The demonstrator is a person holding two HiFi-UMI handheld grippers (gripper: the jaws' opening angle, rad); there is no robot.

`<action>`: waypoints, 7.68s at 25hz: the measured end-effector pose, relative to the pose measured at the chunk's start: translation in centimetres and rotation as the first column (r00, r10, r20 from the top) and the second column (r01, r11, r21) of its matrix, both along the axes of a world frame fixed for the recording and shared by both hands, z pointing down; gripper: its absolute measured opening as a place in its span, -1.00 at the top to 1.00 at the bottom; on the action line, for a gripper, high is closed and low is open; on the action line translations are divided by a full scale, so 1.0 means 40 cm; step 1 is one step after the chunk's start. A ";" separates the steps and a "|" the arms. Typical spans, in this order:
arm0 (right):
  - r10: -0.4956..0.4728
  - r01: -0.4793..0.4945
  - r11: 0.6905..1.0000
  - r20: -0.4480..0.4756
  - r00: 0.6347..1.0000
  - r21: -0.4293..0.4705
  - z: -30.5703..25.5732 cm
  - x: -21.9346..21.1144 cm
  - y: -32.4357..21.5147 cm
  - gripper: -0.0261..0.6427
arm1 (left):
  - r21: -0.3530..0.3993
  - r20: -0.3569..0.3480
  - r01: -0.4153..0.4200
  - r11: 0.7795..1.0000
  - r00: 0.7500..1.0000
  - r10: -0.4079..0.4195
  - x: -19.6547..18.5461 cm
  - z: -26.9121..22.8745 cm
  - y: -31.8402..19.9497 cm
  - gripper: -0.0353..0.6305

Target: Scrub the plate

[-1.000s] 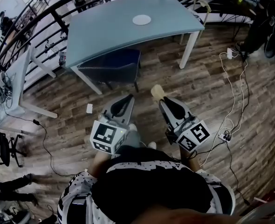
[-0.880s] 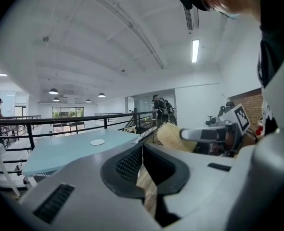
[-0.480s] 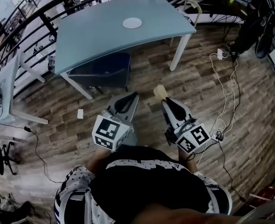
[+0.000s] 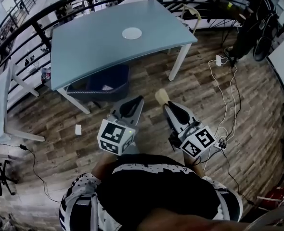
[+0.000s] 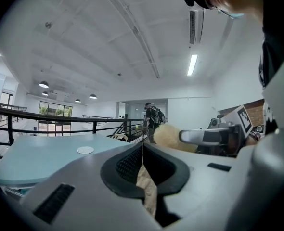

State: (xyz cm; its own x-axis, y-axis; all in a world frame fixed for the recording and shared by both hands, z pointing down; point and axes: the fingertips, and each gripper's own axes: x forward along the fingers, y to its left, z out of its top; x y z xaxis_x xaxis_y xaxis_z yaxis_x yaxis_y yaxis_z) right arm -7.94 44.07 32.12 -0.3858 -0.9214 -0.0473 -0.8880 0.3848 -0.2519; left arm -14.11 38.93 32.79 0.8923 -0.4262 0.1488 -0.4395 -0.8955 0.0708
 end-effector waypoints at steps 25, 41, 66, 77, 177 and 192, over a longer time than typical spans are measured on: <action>0.015 -0.026 0.996 -0.120 0.993 -0.086 0.037 -0.109 -0.282 0.77 | 0.016 -0.039 -0.058 0.998 0.998 0.058 -0.102 0.037 -0.282 0.85; 0.069 -0.082 0.991 -0.114 0.991 -0.110 0.061 -0.067 -0.324 0.77 | 0.000 -0.050 -0.111 0.994 0.993 0.111 -0.064 0.078 -0.322 0.85; -0.210 0.211 0.974 0.018 0.977 -0.081 0.102 0.196 -0.664 0.77 | -0.015 0.030 0.223 0.975 0.975 -0.222 0.119 0.090 -0.581 0.85; -0.227 0.231 0.970 0.052 0.972 -0.079 0.101 0.370 -0.731 0.77 | 0.001 0.069 0.263 0.965 0.963 -0.262 0.274 0.076 -0.649 0.85; -0.494 0.484 0.866 -0.067 0.867 -0.123 0.144 0.411 -1.520 0.77 | 0.022 0.059 0.411 0.912 0.910 -0.411 0.346 0.127 -1.378 0.85; -0.543 0.522 0.836 -0.119 0.831 -0.171 0.176 0.339 -1.603 0.77 | -0.019 0.053 0.431 0.902 0.901 -0.430 0.300 0.151 -1.444 0.85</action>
